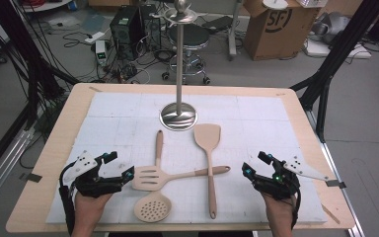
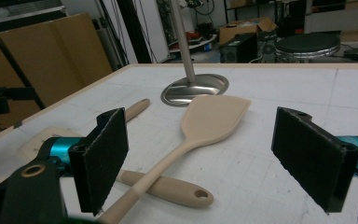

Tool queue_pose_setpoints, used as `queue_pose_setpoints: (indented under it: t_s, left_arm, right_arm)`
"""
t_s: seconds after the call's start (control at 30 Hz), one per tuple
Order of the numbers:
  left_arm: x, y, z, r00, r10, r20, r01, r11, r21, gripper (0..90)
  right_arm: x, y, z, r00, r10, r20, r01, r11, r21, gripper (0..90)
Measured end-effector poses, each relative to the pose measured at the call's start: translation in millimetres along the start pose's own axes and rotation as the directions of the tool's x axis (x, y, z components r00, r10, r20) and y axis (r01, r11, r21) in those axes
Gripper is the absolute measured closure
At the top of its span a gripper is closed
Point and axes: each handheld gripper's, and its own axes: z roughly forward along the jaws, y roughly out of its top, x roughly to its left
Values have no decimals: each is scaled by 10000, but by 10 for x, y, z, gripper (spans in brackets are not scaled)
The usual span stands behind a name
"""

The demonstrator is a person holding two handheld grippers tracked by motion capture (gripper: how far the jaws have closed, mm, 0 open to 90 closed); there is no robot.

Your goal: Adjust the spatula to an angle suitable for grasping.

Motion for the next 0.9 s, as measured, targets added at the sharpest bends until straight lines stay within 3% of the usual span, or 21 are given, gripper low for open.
queue_pose_setpoints:
  t_s: [0.17, 0.27, 0.3, 0.33, 0.37, 0.57, 0.7, 0.8, 0.9]
  left_arm:
    - [7, -2, -10, 10000, -50, -32, 49, 10000, -74, 140]
    - [2, -2, -8, 10000, -32, -13, 32, 10000, -31, 140]
    - [0, -2, -7, 10000, -19, -29, 19, 10000, -33, 140]
    - [-1, -3, -6, 10000, -4, -22, 4, 10000, -33, 140]
    - [-3, -3, -4, 10000, 5, -36, -6, 10000, -38, 140]
    - [-8, -3, 0, 10000, 58, -45, -57, 10000, 22, 140]
    - [-13, -10, 12, 9998, 159, -149, -157, 9998, 142, 140]
    - [-21, -8, 9, 9998, 155, -137, -154, 9999, 70, 140]
    - [-14, -10, 11, 9998, 173, -115, -172, 9998, 97, 140]
  right_arm:
    - [7, -7, 20, 10000, -70, -17, 70, 9999, 102, 177]
    - [16, -3, 25, 9999, -110, -80, 111, 9998, 136, 225]
    - [28, -3, 32, 9998, -142, -107, 144, 9997, 180, 300]
    - [28, -3, 32, 9998, -142, -107, 144, 9997, 180, 300]
    - [41, -4, 43, 9999, -127, -50, 128, 9996, 249, 360]
    - [96, -20, 104, 9986, -419, -327, 434, 9980, 469, 415]
    - [136, -28, 159, 9972, -464, -583, 502, 9966, 647, 511]
    - [162, -20, 220, 9941, -662, -863, 752, 9916, 1054, 647]
    - [160, -3, 255, 9923, -509, -1130, 652, 9898, 1268, 766]
